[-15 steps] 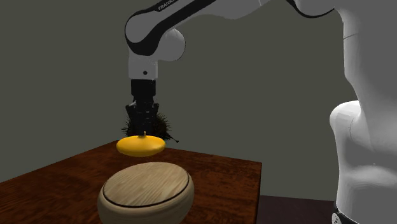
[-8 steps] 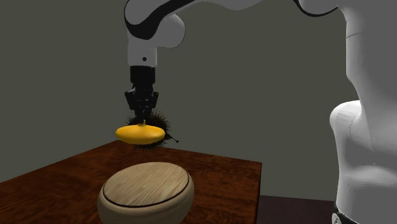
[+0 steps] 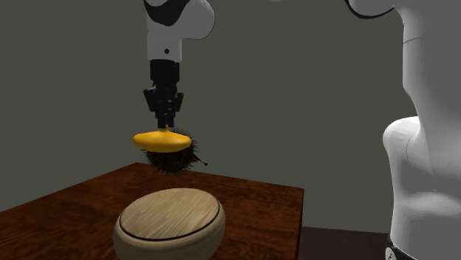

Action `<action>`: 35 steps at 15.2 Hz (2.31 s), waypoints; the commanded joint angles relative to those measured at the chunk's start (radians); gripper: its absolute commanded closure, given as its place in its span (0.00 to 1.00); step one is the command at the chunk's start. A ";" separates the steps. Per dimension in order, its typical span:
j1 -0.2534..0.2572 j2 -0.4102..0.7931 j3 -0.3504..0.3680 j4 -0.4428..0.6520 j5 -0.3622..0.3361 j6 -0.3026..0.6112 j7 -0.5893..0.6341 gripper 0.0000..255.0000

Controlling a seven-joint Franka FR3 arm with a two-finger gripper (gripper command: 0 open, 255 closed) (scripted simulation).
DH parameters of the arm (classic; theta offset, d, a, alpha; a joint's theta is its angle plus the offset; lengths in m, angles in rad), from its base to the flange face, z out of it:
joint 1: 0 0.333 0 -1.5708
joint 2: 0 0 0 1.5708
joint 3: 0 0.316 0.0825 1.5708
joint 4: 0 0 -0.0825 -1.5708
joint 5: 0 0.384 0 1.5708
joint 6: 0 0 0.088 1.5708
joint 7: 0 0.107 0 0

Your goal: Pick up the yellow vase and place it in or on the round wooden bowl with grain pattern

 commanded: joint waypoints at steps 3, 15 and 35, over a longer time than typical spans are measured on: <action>0.010 -0.032 0.007 0.000 -0.007 -0.030 0.021 1.00; 0.125 -0.315 0.140 -0.247 -0.032 -0.049 0.275 1.00; 0.159 -0.366 0.196 -0.489 -0.017 0.146 0.350 1.00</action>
